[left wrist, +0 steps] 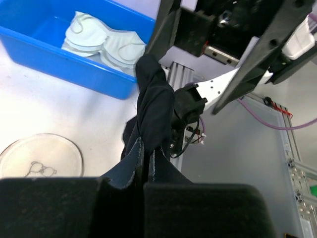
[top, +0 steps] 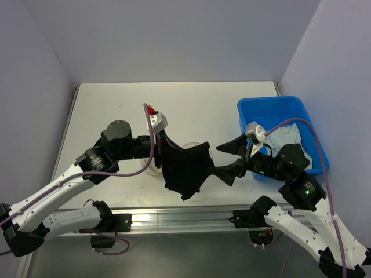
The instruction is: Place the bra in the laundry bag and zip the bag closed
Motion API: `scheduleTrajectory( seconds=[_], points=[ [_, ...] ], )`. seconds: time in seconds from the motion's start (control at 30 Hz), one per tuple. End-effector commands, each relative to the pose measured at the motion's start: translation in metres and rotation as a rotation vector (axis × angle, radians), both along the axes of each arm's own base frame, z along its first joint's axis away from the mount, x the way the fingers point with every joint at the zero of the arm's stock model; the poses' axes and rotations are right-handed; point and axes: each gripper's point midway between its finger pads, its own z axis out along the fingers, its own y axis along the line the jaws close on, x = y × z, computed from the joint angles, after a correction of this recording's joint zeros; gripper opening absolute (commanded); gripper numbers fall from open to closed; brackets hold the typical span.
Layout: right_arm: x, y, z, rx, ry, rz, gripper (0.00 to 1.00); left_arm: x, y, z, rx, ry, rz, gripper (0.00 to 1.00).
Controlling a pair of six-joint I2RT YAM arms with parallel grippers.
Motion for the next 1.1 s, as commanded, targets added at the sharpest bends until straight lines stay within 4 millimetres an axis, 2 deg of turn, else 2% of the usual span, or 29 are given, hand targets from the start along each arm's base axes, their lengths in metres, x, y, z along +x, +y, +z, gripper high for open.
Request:
scheduleTrajectory(
  seconds=[0.0,0.1,0.17,0.2,0.23,0.37,0.4,0.43,0.5,0.53,0.57,0.6,0.67,0.7,0.77,0.8,0.83,0.87,0.9,0.93,1.0,1.03,1.07],
  points=[
    [0.005,-0.006,0.029,0.088,-0.123,-0.054,1.0,-0.017,-0.004,0.029,-0.041,-0.072,-0.112,0.0],
    [0.001,0.006,0.031,0.078,-0.159,0.038,1.0,-0.028,-0.005,0.035,-0.047,-0.083,-0.188,0.0],
    [0.001,0.018,0.026,0.069,-0.133,0.104,1.0,-0.029,-0.006,0.039,-0.05,-0.092,-0.201,0.0],
    [-0.008,0.024,0.024,0.07,-0.114,0.18,1.0,-0.029,-0.006,0.04,-0.053,-0.094,-0.202,0.0],
    [-0.005,0.03,0.017,0.067,-0.072,0.196,1.0,-0.029,-0.007,0.041,-0.056,-0.096,-0.206,0.0],
    [0.004,0.034,0.005,0.052,-0.048,0.176,1.0,-0.032,-0.009,0.045,-0.068,-0.097,-0.232,0.0],
    [0.002,0.035,-0.002,0.052,-0.036,0.191,1.0,-0.032,-0.01,0.046,-0.074,-0.102,-0.235,0.0],
    [-0.007,0.038,-0.003,0.069,-0.013,0.243,1.0,-0.032,-0.01,0.047,-0.077,-0.104,-0.236,0.0],
    [-0.011,0.041,-0.001,0.102,-0.017,0.282,1.0,-0.033,-0.01,0.048,-0.081,-0.104,-0.244,0.0],
    [-0.018,0.043,-0.01,0.102,0.033,0.319,0.97,-0.032,-0.011,0.047,-0.079,-0.102,-0.242,0.0],
    [-0.02,0.045,-0.004,0.133,0.001,0.347,0.91,-0.031,-0.012,0.046,-0.077,-0.098,-0.238,0.0],
    [-0.022,0.046,-0.005,0.14,0.007,0.361,0.77,-0.029,-0.012,0.046,-0.077,-0.096,-0.227,0.0],
    [-0.023,0.047,-0.006,0.162,0.02,0.362,0.58,-0.027,-0.012,0.045,-0.082,-0.091,-0.208,0.01],
    [-0.023,0.046,-0.008,0.163,0.023,0.359,0.37,-0.022,-0.012,0.043,-0.08,-0.087,-0.178,0.05],
    [-0.017,0.046,-0.008,0.172,0.028,0.324,0.16,-0.016,-0.009,0.044,-0.086,-0.084,-0.127,0.15],
    [-0.015,0.046,-0.009,0.173,0.031,0.309,0.02,-0.009,-0.008,0.041,-0.08,-0.074,-0.081,0.39],
    [-0.012,0.046,-0.009,0.176,0.035,0.29,0.0,0.009,-0.006,0.038,-0.069,-0.064,0.029,0.51],
    [-0.008,0.046,-0.009,0.174,0.041,0.27,0.0,0.019,0.0,0.035,-0.06,-0.054,0.102,0.61],
    [-0.001,0.047,-0.01,0.173,0.049,0.237,0.0,0.032,0.004,0.025,-0.039,-0.037,0.183,0.78],
    [0.004,0.047,-0.012,0.166,0.06,0.216,0.0,0.058,0.016,0.021,-0.033,-0.014,0.352,0.83],
    [0.021,0.048,-0.011,0.166,0.08,0.13,0.0,0.083,0.038,0.01,-0.018,0.03,0.512,0.88],
    [0.026,0.048,-0.011,0.163,0.083,0.109,0.0,0.091,0.046,-0.002,-0.019,0.084,0.566,0.89],
    [0.031,0.048,-0.011,0.16,0.086,0.087,0.0,0.101,0.063,-0.002,-0.038,0.1,0.66,0.89]
  ],
)
